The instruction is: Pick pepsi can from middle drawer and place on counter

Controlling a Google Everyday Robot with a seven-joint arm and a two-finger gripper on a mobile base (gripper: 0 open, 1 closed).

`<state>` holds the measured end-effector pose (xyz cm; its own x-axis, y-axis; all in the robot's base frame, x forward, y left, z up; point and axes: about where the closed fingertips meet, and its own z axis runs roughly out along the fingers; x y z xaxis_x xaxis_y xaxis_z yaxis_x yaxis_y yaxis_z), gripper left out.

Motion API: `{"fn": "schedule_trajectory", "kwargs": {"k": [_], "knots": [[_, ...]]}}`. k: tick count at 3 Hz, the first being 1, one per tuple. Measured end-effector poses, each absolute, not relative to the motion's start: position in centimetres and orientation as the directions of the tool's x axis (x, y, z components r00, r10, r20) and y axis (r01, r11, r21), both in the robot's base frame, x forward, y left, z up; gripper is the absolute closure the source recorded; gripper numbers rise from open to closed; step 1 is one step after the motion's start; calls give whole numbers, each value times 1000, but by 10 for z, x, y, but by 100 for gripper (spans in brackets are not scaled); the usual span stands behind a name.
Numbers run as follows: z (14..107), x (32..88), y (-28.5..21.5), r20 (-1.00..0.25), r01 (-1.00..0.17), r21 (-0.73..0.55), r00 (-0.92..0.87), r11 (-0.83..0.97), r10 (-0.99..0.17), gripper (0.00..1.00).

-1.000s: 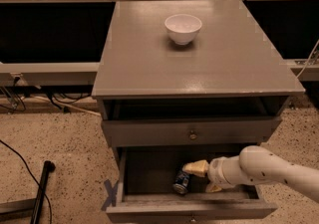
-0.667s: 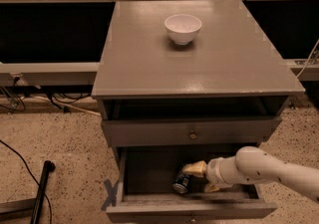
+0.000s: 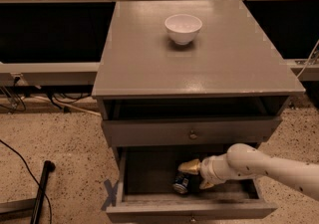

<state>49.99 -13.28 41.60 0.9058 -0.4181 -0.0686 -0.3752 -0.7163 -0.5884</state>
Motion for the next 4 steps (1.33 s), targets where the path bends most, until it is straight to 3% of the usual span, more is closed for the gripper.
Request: {"fn": "schedule_trajectory", "kwargs": {"k": [1,4], "knots": [[412,506,-129,-71,-370,-591,909,-717,-411,39],[389,512,-108,-127,-380,-596,914,-707,-385,40]]}}
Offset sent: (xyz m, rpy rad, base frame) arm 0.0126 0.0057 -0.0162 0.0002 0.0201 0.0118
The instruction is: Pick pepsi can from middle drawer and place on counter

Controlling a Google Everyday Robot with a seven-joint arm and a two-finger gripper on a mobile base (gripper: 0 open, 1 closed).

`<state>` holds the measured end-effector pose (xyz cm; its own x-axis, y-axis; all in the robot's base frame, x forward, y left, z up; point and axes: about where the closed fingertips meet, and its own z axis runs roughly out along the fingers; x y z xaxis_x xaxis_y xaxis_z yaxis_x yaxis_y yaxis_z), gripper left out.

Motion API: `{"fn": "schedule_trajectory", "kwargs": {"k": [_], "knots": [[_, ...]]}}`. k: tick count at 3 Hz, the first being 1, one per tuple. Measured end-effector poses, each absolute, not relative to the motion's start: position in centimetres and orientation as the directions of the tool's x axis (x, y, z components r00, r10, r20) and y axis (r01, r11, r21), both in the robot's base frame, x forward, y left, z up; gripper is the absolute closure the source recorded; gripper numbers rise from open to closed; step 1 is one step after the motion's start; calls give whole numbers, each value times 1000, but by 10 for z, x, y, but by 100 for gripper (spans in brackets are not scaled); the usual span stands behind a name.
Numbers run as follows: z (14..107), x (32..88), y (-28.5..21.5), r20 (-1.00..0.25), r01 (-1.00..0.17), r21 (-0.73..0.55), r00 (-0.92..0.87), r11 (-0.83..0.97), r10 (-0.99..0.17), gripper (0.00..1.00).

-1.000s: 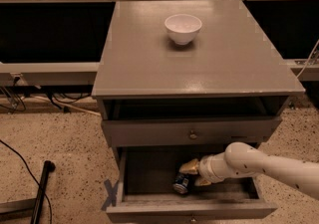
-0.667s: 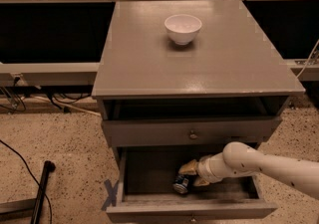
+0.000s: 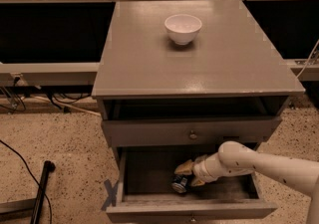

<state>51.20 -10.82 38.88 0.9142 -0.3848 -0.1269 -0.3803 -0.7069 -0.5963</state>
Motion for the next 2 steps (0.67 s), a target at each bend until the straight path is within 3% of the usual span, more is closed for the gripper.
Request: {"fn": "schedule_trajectory", "kwargs": {"k": [1,2], "knots": [[382,510,-108,-142,-393,-591,910,-704,-389,58],[380,507,-111,-150,-403,-589,906,-700,-396,87]]}}
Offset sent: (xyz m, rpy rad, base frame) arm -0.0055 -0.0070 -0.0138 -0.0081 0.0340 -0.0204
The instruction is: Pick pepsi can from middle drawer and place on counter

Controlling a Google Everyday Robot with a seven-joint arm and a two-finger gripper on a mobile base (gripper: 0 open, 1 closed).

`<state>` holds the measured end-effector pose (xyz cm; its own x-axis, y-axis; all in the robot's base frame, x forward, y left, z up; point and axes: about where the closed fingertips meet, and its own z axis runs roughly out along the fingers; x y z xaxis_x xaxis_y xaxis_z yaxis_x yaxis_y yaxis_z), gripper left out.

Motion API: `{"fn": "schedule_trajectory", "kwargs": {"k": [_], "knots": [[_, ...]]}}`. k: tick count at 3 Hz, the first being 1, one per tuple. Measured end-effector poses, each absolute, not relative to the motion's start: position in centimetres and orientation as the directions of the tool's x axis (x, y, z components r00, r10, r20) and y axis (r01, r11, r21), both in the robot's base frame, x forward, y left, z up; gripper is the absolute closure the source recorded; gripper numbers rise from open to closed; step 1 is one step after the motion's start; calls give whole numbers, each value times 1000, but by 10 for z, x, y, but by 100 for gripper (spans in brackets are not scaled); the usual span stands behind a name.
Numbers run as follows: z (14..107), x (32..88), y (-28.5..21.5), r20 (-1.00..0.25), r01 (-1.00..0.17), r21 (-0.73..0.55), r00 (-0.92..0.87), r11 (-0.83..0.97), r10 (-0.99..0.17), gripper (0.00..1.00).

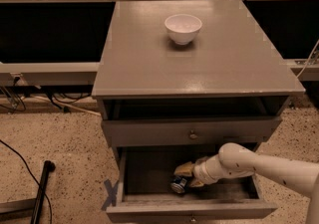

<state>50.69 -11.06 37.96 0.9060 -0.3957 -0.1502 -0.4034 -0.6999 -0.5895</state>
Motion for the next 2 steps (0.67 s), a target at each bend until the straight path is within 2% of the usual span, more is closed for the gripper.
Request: {"fn": "schedule_trajectory", "kwargs": {"k": [1,2], "knots": [[385,505,-115,-149,-408,-603,902,-686,-405,100],[408,504,-111,-162,-393,-700,900,-596,-404,100]]}}
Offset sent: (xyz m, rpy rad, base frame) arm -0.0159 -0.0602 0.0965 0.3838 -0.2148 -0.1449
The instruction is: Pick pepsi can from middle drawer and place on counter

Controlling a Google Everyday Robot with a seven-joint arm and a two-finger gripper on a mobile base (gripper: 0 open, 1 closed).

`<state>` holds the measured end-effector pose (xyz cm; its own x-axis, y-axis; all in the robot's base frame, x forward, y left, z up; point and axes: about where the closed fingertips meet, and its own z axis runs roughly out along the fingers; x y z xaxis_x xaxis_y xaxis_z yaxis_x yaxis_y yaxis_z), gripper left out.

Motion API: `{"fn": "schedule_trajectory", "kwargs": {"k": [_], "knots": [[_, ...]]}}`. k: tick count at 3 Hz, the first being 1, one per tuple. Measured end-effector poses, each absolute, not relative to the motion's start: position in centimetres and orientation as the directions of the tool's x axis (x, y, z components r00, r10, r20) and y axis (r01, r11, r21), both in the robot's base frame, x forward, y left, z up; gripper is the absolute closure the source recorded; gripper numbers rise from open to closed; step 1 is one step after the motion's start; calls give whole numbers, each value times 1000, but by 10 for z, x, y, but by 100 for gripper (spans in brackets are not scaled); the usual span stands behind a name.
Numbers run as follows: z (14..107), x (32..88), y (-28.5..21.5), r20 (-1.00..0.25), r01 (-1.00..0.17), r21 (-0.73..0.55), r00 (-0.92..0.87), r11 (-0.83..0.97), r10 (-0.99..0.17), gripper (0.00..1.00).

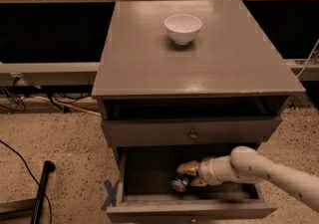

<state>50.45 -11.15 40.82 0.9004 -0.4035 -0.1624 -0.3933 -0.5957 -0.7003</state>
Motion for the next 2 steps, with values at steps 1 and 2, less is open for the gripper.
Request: {"fn": "schedule_trajectory", "kwargs": {"k": [1,2], "knots": [[464,497,-119,-119,-302,-828,918,-473,-378,100],[517,476,-145,-61,-209,-898,930,-386,-361,100]]}}
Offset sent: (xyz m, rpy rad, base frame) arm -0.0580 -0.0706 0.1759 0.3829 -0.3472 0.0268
